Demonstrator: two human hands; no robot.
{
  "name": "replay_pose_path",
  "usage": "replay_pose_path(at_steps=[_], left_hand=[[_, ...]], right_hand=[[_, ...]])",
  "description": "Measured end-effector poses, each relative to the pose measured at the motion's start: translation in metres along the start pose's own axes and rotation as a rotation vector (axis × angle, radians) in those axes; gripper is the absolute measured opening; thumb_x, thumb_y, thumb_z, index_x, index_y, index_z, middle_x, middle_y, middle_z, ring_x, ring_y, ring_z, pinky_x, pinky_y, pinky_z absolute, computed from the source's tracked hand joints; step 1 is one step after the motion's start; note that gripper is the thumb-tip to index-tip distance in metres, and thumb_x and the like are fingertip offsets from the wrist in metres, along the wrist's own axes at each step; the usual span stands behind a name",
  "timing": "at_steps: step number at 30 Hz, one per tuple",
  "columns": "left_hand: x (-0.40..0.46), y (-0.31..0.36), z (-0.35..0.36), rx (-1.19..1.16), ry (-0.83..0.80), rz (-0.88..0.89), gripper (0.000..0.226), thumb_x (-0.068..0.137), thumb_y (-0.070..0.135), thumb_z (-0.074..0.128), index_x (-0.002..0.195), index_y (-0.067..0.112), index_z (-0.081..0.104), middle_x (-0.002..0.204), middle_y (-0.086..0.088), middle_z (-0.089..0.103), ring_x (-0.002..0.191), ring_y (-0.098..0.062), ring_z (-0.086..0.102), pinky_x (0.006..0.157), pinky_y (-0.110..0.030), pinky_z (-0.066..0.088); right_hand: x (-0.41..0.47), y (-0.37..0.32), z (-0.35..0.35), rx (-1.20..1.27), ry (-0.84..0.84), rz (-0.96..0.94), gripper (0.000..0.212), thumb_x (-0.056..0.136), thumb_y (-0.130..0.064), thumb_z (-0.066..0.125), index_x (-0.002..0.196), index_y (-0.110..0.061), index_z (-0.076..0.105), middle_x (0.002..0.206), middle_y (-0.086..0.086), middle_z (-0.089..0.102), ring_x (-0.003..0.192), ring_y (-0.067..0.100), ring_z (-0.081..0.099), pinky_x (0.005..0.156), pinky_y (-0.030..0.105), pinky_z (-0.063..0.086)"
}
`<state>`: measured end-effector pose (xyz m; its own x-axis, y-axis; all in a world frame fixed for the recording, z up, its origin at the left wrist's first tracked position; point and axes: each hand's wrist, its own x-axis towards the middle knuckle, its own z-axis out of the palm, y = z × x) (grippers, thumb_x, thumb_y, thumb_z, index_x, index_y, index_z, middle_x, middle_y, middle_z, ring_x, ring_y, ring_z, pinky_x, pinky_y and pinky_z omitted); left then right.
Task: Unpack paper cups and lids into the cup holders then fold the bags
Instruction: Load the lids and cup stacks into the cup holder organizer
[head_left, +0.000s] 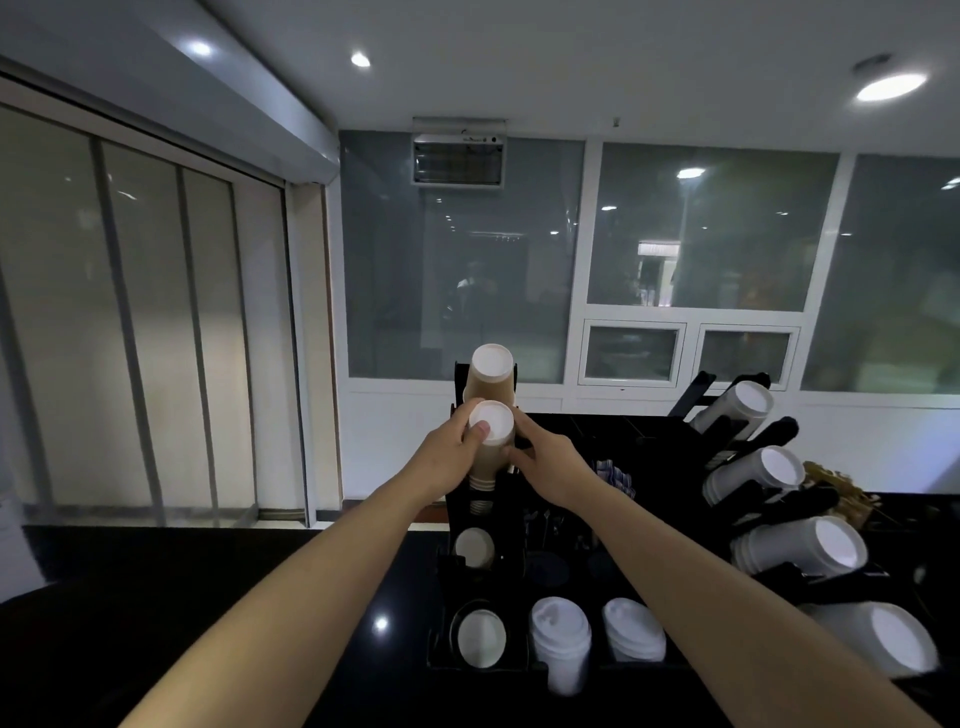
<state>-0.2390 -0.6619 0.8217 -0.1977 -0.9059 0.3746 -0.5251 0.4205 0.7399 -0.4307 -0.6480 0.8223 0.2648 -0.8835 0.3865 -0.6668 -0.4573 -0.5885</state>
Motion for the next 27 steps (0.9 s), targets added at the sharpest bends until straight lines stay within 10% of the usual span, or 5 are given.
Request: replay_pose_path(at_steps=[7, 13, 22, 27], left_hand=[[-0.016, 0.008, -0.006, 0.05, 0.032, -0.034, 0.052, 0.107, 0.047, 0.037, 0.157, 0.037, 0.026, 0.155, 0.002, 0.045, 0.139, -0.025, 0.044, 0.107, -0.035, 0.04], [-0.064, 0.001, 0.011, 0.122, 0.315, 0.027, 0.037, 0.105, 0.037, 0.046, 0.14, 0.025, 0.051, 0.139, 0.004, 0.056, 0.127, -0.015, 0.052, 0.096, -0.025, 0.037], [-0.16, 0.014, 0.057, 0.177, 0.339, 0.101, 0.02, 0.102, 0.029, 0.056, 0.12, 0.026, 0.065, 0.108, 0.015, 0.066, 0.1, 0.0, 0.061, 0.092, -0.023, 0.052], [-0.226, 0.016, 0.111, 0.116, 0.207, 0.138, 0.013, 0.1, 0.023, 0.063, 0.109, 0.032, 0.065, 0.095, 0.01, 0.076, 0.089, -0.005, 0.071, 0.084, -0.031, 0.058]], right_hand=[[-0.013, -0.006, -0.006, -0.024, -0.017, 0.055, 0.071, 0.099, -0.038, 0.06, 0.158, -0.039, 0.022, 0.139, -0.004, 0.059, 0.098, 0.011, 0.065, 0.085, 0.022, 0.046], [-0.051, 0.004, -0.02, -0.065, 0.074, 0.105, 0.042, 0.098, -0.036, 0.062, 0.138, -0.022, 0.06, 0.13, -0.003, 0.067, 0.119, 0.013, 0.06, 0.092, 0.017, 0.037], [-0.148, 0.027, -0.026, -0.007, 0.093, 0.12, 0.015, 0.1, -0.027, 0.058, 0.096, -0.024, 0.073, 0.076, -0.013, 0.07, 0.075, -0.003, 0.064, 0.065, 0.006, 0.045], [-0.228, 0.059, -0.011, 0.018, 0.014, 0.155, 0.02, 0.099, -0.024, 0.056, 0.087, -0.028, 0.072, 0.076, -0.006, 0.07, 0.059, 0.007, 0.061, 0.057, 0.025, 0.049]])
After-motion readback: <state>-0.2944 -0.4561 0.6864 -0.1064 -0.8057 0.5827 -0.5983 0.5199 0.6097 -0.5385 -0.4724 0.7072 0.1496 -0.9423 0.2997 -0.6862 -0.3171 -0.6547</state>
